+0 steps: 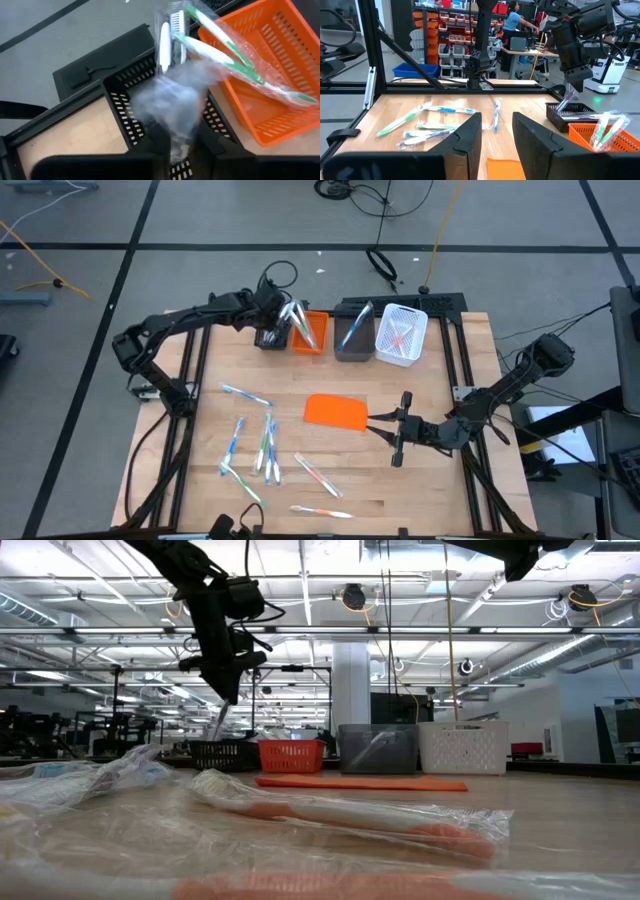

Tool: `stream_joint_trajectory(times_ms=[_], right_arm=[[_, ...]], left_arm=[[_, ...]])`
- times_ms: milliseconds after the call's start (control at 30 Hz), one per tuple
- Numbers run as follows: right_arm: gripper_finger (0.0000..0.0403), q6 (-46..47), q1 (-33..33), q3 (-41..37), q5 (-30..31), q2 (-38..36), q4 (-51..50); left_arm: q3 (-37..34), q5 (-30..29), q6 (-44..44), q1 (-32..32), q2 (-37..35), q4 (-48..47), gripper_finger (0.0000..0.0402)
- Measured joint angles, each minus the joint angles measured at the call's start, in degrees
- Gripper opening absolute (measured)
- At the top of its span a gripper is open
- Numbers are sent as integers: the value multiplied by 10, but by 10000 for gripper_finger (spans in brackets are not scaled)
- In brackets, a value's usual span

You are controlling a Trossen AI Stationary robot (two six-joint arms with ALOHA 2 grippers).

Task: Pick & Place Toothbrushes
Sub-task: Put the violet toothbrush into the black bin, then put the blue toothbrush into the black transparent bin

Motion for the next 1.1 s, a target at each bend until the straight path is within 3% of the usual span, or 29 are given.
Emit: stream_joint_trajectory(times_ms=[267,433,567,767,933,1100], right_arm=[[100,0,0,0,0,0,-1],[100,0,0,0,0,0,-3],[100,0,0,0,0,0,-6],[100,0,0,0,0,0,-6],[100,0,0,0,0,0,-5],[100,1,0,0,0,0,-5]], left_arm=[[0,-12,-4,2,0,0,165],[0,-14,-13,1,0,15,205],[0,9,-9,1,0,6,213],[0,125,21,-23,-18,-91,214],[0,122,35,-96,-35,-192,214],[1,83,58,-201,-46,-265,214]])
